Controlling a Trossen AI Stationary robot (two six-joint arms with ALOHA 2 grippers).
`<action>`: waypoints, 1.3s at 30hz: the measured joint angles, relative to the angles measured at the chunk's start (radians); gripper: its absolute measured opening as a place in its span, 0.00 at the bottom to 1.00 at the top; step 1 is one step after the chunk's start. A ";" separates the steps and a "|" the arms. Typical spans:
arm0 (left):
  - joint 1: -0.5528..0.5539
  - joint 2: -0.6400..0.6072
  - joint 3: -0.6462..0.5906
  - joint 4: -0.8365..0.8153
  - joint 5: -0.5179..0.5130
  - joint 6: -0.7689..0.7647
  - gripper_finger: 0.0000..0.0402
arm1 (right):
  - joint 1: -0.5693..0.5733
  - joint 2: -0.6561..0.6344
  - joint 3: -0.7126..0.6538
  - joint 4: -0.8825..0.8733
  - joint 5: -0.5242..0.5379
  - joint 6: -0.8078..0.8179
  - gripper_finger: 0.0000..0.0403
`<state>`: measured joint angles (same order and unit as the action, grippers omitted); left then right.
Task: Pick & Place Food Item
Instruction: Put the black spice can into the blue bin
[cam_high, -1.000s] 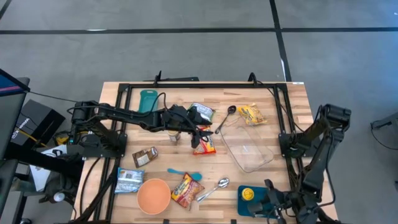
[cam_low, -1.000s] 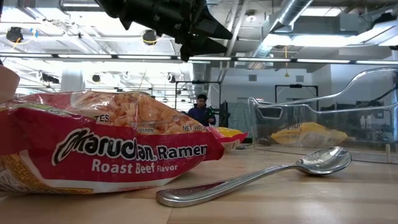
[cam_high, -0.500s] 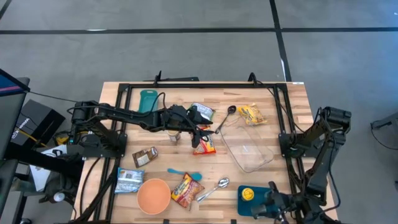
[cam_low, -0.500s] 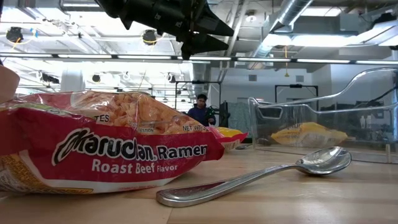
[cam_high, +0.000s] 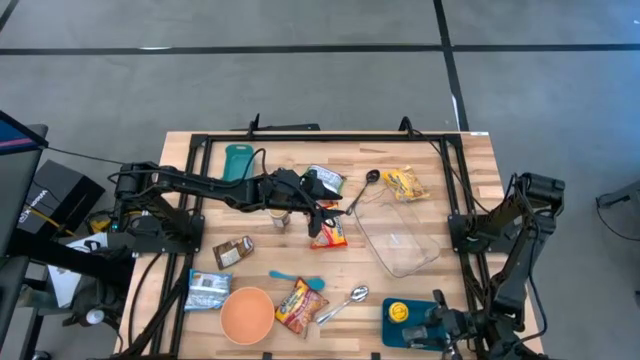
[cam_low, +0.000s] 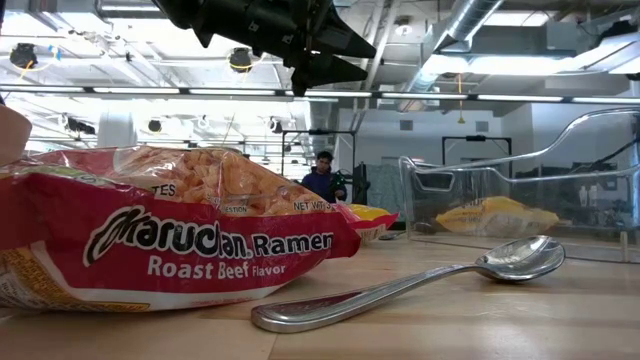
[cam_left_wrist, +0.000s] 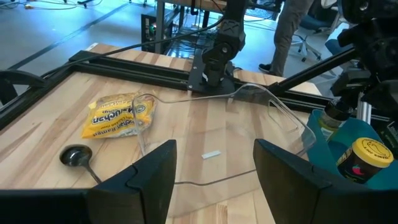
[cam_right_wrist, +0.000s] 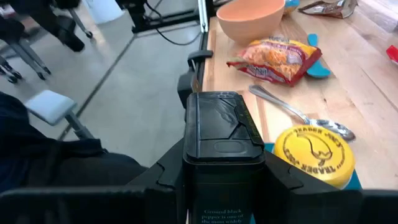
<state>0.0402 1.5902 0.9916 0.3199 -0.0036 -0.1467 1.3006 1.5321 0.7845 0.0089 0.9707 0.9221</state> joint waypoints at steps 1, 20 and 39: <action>0.000 0.000 0.000 0.001 0.000 0.000 0.52 | 0.000 0.009 0.000 0.000 0.001 0.009 0.28; 0.000 0.000 0.000 0.004 0.000 0.000 0.52 | -0.050 0.111 0.080 -0.113 0.026 0.021 0.28; 0.000 0.000 0.000 0.004 0.000 0.000 0.52 | -0.060 0.124 0.089 -0.145 0.025 0.054 0.28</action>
<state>0.0406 1.5902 0.9916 0.3237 -0.0033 -0.1467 1.2407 1.6556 0.8738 -0.1357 0.9955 0.9765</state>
